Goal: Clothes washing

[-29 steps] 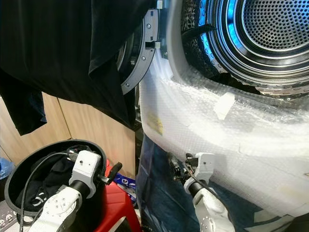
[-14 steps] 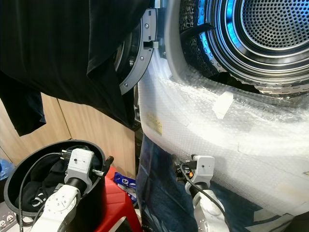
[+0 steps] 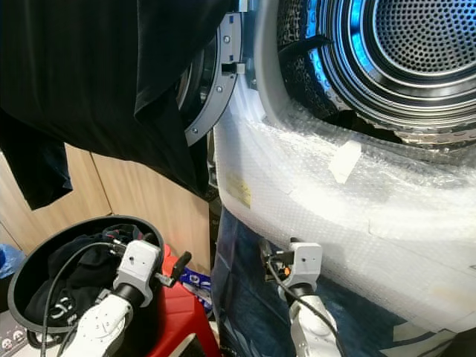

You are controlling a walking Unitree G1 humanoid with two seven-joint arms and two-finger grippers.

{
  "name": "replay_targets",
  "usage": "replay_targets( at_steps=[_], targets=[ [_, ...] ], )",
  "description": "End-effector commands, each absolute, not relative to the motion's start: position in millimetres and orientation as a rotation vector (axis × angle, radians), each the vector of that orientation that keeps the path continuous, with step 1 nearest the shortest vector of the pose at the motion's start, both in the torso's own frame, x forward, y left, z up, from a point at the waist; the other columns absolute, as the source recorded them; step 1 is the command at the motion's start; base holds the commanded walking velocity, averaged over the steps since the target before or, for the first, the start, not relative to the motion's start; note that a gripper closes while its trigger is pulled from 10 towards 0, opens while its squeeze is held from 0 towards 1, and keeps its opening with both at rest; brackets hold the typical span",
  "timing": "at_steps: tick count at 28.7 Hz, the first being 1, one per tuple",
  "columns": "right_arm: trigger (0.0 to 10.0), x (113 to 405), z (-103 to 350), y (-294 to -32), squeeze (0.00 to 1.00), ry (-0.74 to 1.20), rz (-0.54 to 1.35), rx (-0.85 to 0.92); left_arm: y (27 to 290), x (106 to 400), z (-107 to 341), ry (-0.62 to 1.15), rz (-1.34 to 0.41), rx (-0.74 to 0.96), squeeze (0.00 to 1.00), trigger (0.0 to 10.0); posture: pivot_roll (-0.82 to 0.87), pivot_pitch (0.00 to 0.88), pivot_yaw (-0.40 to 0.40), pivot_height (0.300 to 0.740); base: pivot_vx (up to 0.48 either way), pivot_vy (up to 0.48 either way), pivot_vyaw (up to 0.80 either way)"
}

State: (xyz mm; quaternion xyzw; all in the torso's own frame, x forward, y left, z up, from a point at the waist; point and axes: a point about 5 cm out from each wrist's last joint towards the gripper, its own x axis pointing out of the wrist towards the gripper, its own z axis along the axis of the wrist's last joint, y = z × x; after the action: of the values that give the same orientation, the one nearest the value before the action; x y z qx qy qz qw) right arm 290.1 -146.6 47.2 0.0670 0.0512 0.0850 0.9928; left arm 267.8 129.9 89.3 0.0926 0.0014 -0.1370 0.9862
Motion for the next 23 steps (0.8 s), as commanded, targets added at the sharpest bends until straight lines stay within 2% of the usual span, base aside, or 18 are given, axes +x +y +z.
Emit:
replay_targets(
  at_steps=[1,8,23],
  targets=[
    [10.0,287,45,-147,0.0,0.107,0.172,0.117,133,264,89,0.0,-0.279,0.194,0.0,10.0,0.05,0.0,-0.028,0.74,0.0,0.0,0.0],
    [10.0,282,41,-151,0.0,0.109,0.172,0.082,141,256,85,0.0,-0.249,0.247,0.0,10.0,0.06,0.0,-0.03,0.74,0.0,0.0,0.0],
    [10.0,284,42,-162,0.0,0.114,0.179,0.057,151,249,86,-0.002,-0.147,0.227,0.0,10.0,0.07,0.0,-0.039,0.74,0.0,0.0,0.0]
  ],
)
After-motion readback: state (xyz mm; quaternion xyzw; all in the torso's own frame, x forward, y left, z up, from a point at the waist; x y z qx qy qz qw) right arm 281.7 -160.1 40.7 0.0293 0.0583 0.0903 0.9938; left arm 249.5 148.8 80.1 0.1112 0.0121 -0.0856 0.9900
